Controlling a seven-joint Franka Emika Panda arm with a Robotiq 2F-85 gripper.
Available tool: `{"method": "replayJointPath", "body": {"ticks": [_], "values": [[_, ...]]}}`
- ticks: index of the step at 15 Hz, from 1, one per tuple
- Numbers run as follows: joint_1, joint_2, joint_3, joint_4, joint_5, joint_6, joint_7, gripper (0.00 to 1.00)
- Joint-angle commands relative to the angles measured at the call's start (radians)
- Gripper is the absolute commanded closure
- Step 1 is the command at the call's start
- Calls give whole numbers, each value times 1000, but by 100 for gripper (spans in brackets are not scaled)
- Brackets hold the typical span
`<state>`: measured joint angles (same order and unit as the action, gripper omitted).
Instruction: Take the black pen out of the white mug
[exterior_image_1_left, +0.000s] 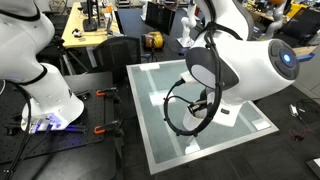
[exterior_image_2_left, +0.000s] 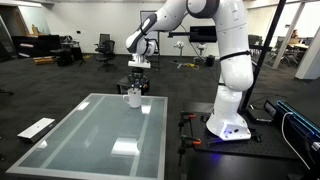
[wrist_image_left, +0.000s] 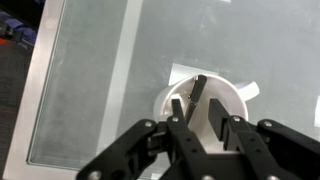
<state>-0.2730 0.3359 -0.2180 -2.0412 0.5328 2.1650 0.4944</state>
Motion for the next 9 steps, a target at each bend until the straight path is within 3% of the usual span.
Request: {"method": "replayJointPath", "body": {"ticks": [1,9], "values": [[-2,27,3,37,9,-43,-17,65],[2,63,11,55,11,-46,-19,65]]}}
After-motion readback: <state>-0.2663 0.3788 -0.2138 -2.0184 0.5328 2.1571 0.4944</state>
